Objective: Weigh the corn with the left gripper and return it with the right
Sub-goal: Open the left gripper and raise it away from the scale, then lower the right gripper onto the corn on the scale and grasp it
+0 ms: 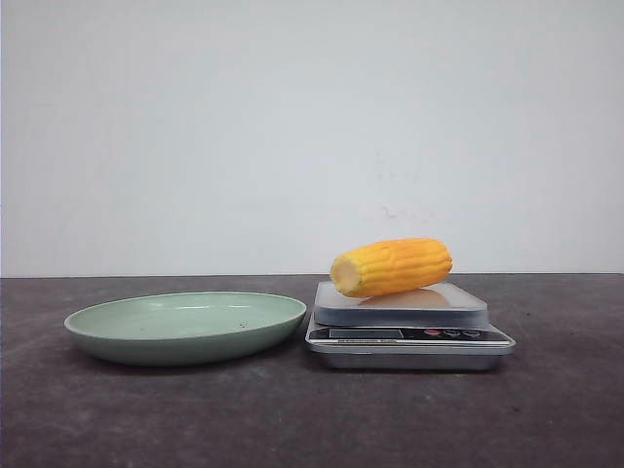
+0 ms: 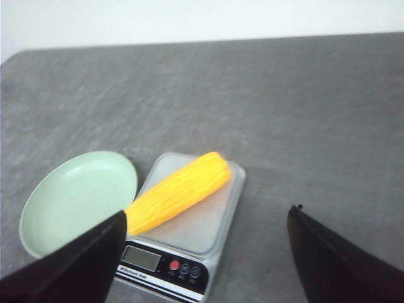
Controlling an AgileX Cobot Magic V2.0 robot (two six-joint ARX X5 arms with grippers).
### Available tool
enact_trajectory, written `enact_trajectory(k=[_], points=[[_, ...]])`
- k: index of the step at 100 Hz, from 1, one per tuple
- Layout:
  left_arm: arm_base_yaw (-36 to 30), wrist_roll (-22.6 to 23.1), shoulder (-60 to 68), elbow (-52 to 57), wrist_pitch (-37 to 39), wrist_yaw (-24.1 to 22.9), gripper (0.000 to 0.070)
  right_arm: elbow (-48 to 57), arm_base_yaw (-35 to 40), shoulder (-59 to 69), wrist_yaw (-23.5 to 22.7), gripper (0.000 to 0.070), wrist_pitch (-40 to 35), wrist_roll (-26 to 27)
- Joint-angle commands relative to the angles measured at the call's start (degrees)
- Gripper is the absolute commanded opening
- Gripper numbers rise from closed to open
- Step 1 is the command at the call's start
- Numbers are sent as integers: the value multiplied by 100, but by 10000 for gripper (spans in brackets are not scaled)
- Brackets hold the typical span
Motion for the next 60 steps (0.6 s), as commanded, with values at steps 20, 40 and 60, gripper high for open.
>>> enact_trajectory(k=[20,40,60], points=[[-44,-518,-315,-197,-129,11,391,168,984,1145,435,590,903,188],[-44,-562,-345,-323,-129,133,391,398,1735,2365,1029,637,1440,407],[-44,-734,-361,-538,-125,376,391,868,2114,3615,1508,700,1617,584]])
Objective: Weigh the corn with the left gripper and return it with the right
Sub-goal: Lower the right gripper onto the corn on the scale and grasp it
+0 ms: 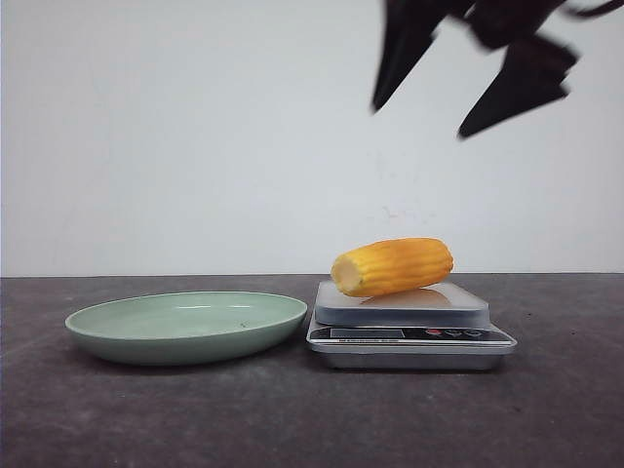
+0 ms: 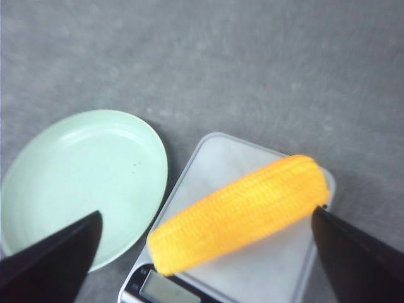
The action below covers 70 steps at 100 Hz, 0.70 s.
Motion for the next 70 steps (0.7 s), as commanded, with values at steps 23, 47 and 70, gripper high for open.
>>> enact_trajectory(k=[23,47,70], points=[[-42,-205,-177,-730,39,190,391,610,232,1325,542,700,96,505],[-52,-107,-330,-1185,345,186,391,610,238,1779,691,700,92,822],[-52,98,-348,-1187,540,184,391,610,245,1869,632,636,-9,1099]])
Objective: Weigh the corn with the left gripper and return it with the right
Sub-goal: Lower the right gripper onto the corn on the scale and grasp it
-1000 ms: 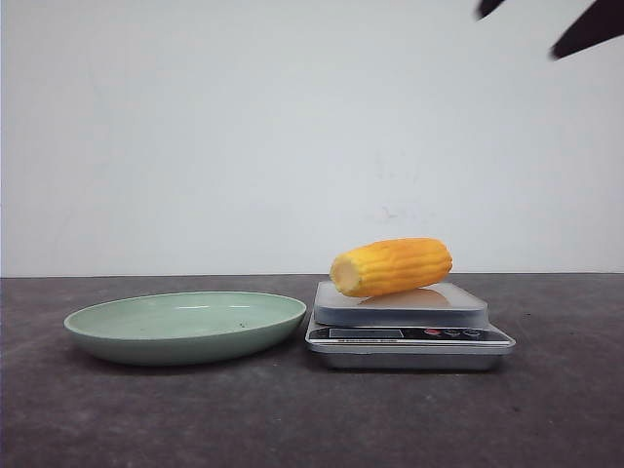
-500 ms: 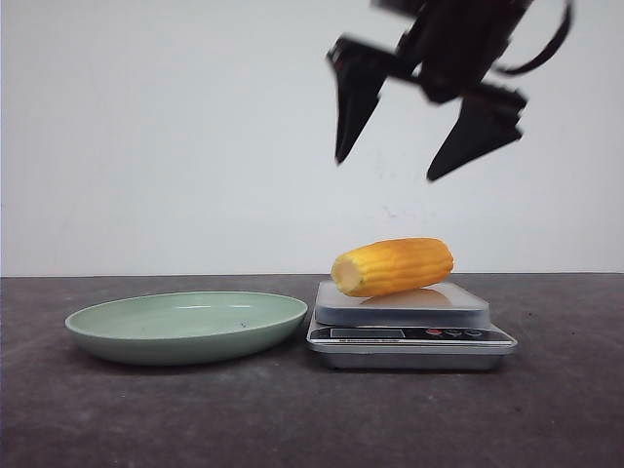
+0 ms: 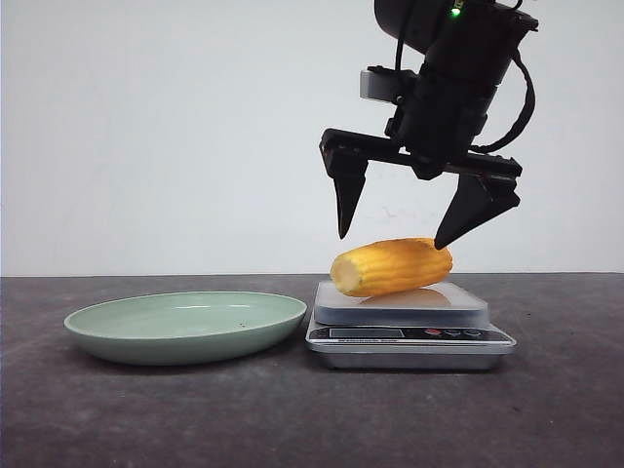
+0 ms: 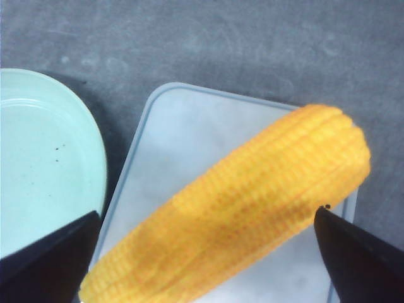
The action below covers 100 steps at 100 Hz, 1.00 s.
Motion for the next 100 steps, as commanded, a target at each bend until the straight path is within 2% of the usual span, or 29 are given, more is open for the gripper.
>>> enact_trajectory(k=[1,19,29,63,87,96,100], points=[[-52,138,-2,59,96,4,391,127,50,92,2,633,-4,195],[-52,184,-2,59,181,7,391,127,50,92,-7,608,-179,385],[-52,208,-2,59,173,7,391,127,50,96,-2,548,-212,404],[-52,203,-13,59,118,9,391,127,0,350,-149,542,-227,428],[-52,203,-44,59,98,9,391,127,35,424,-109,344,-304,424],[-52,203,-44,59,94,9,391,129,70,422,-85,220,-289,415],[-52,203,-44,59,96,9,391,129,81,422,-85,125,-295,411]])
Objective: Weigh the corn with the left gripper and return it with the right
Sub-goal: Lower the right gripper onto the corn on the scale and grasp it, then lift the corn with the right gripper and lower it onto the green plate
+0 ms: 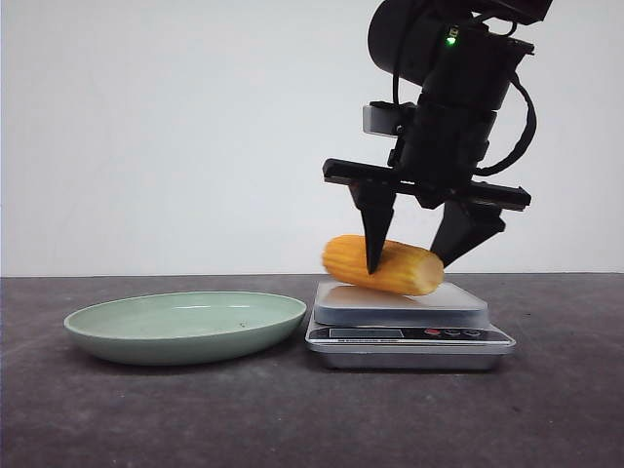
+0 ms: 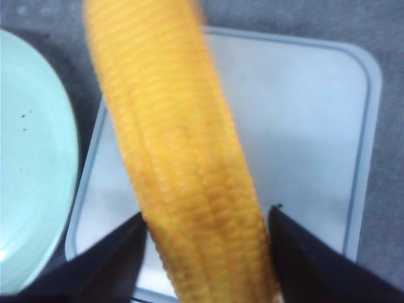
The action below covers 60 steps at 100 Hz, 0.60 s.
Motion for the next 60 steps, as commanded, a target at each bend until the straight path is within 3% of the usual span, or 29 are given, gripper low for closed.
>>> enact_trajectory(k=[1,6,39,60], points=[[-52,72,-7,59,48,9,391,103,70,107,20,113,28,39],[-52,72,-7,59,50,9,391,103,74,107,13,0,35,24],[-52,74,-7,61,63,9,391,278,417,-448,-20,0,39,-81],[-52,74,-7,61,146,9,391,1340,822,-595,-68,0,-243,-496]])
